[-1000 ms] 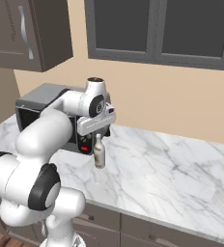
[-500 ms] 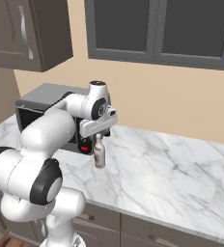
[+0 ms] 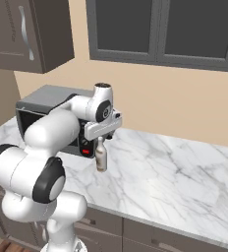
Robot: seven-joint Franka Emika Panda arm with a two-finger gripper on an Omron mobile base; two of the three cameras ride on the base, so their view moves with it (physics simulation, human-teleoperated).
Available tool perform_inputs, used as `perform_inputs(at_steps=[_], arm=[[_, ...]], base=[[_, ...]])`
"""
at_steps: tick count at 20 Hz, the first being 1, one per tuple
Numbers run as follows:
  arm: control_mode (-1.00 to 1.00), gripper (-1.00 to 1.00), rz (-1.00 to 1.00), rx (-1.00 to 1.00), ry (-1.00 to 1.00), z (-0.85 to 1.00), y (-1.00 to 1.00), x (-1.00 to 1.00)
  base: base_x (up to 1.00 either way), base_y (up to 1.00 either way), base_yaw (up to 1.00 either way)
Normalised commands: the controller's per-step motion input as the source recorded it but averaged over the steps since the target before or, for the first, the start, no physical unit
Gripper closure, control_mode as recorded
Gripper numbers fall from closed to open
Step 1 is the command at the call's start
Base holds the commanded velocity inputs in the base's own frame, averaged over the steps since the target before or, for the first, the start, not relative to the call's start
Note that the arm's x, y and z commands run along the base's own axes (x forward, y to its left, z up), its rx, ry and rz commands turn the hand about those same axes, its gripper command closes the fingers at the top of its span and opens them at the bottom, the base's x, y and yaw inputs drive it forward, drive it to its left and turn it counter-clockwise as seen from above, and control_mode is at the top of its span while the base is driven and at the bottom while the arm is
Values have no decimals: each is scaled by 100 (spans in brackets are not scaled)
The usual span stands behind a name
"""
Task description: Move the drinks to the dining counter.
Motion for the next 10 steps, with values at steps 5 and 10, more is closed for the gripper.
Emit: perform_inputs(at_steps=[5,10], arm=[[-100,-100,0,0,2,-7,0,0],[-100,-100,0,0,2,-4,0,0]], base=[[0,0,0],[0,0,0]])
